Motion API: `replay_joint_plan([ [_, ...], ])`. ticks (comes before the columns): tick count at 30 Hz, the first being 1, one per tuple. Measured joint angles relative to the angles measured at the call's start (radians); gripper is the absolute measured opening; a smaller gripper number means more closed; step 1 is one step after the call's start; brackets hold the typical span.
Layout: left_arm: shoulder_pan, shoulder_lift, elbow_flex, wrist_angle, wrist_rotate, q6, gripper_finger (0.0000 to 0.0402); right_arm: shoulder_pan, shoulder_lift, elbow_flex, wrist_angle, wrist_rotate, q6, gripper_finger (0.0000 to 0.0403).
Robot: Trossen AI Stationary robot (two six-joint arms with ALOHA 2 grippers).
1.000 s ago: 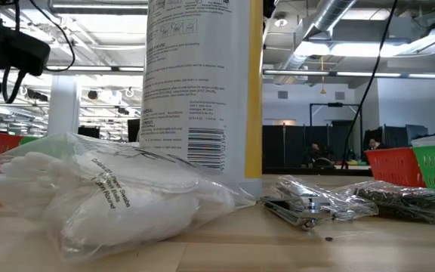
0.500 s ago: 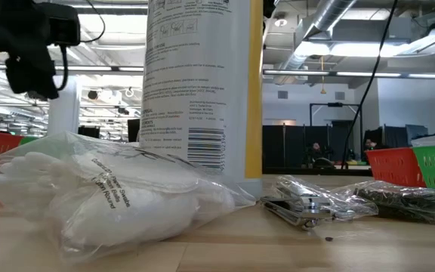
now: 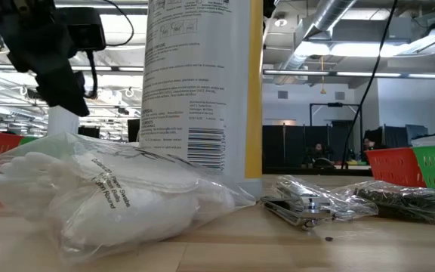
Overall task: Pick & Place Travel size toiletries
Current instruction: Put the white vanity pack into the right red bin
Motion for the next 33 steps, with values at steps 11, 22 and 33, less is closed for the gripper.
replay_joint_plan([
  [11, 0.0, 0.172, 0.0, 0.202, 0.0, 0.127, 0.0186, 0.0, 0.0, 0.0, -0.001, 0.0, 0.0, 0.0123],
  [22, 0.0, 0.344, 0.0, 0.431, 0.045, 0.202, 0.0186, 0.0, 0.0, 0.0, -0.001, 0.0, 0.0, 0.0123],
  [33, 0.0, 0.443, 0.0, 0.465, 0.045, 0.201, 0.0186, 0.0, 0.0, 0.0, 0.0, 0.0, 0.0, 0.0123],
])
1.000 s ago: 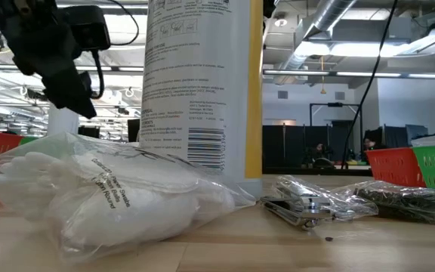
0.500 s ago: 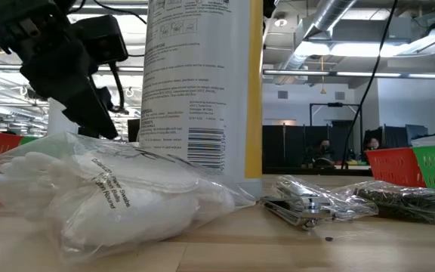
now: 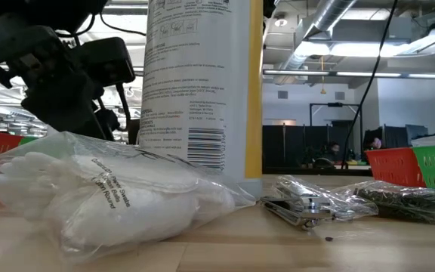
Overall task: Pick & Place Travel size toiletries
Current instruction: Put the white vanity pack into the right red bin
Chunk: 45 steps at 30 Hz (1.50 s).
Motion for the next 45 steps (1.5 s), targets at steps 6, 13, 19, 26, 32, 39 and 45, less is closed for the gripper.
replay_joint_plan([
  [6, 0.0, 0.003, 0.0, 0.011, 0.007, -0.002, 0.0186, 0.0, 0.0, 0.0, 0.0, 0.0, 0.0, 0.0123],
  [13, 0.0, 0.003, 0.0, 0.017, 0.008, -0.003, 0.0184, 0.0, 0.0, 0.0, 0.0, 0.0, 0.0, 0.0123],
  [19, 0.0, 0.003, 0.0, 0.021, 0.032, -0.003, 0.0141, 0.0, 0.0, 0.0, 0.0, 0.0, 0.0, 0.0123],
  [26, 0.0, 0.003, 0.0, 0.021, 0.045, -0.002, 0.0047, 0.0, 0.0, 0.0, 0.0, 0.0, 0.0, 0.0123],
  [32, 0.0, 0.003, 0.0, 0.021, 0.045, -0.001, 0.0005, 0.0, 0.0, 0.0, 0.0, 0.0, 0.0, 0.0123],
  [39, 0.0, 0.002, 0.0, 0.021, 0.045, -0.002, 0.0, 0.0, 0.0, 0.0, 0.0, 0.0, 0.0, 0.0123],
  [45, -0.001, -0.041, 0.0, 0.016, 0.074, -0.002, 0.0, -0.001, 0.0, 0.0, 0.0, 0.0, -0.001, 0.0123],
])
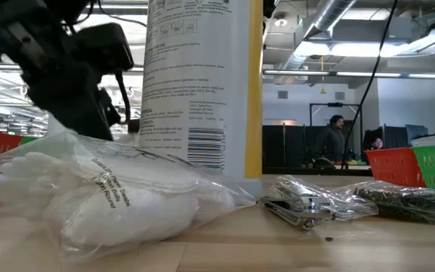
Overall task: Pick & Place Travel size toiletries
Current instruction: Put the white vanity pack into the right red bin
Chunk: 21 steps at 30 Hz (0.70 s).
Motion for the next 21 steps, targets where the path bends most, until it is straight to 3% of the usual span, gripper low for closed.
replay_joint_plan([
  [11, 0.0, -0.23, 0.0, -0.131, -0.029, 0.002, 0.0, 0.0, 0.0, 0.0, 0.0, 0.0, -0.001, 0.0123],
  [21, 0.0, -0.447, 0.0, -0.255, -0.149, 0.003, 0.0, 0.001, 0.0, 0.0, -0.001, 0.0, 0.0, 0.0123],
])
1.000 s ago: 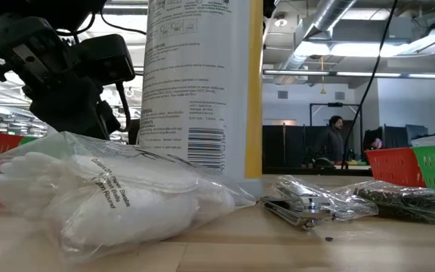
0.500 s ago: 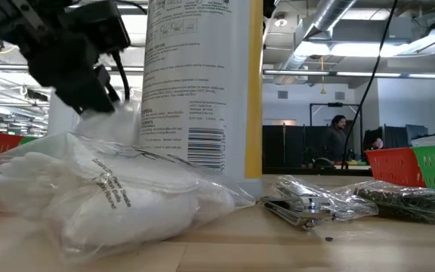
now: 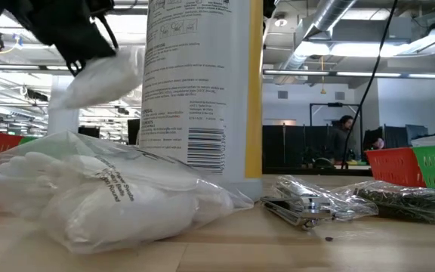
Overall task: Pick & Place Travel size toiletries
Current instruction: Put the white vanity pack into the right red bin
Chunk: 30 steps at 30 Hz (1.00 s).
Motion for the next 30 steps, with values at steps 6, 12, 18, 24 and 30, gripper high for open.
replay_joint_plan([
  [6, 0.0, -0.091, 0.0, -0.009, -0.107, 0.047, 0.0, 0.0, 0.0, 0.0, 0.002, 0.0, 0.0, 0.0123],
  [12, 0.0, -0.157, 0.0, -0.009, -0.27, 0.102, 0.0, 0.0, 0.0, 0.0, 0.003, 0.0, 0.0, 0.0123],
  [18, 0.003, -0.174, 0.0, 0.029, -0.37, 0.158, 0.0, 0.0, 0.0, 0.0, 0.04, 0.0, 0.0, 0.0123],
  [24, 0.019, -0.17, 0.0, 0.128, -0.44, 0.251, 0.0, 0.0, 0.0, 0.0, 0.072, 0.0, 0.0, 0.0123],
  [30, 0.067, -0.17, 0.0, 0.271, -0.458, 0.399, 0.0, 0.0, 0.0, 0.0, 0.103, 0.0, 0.019, 0.0123],
])
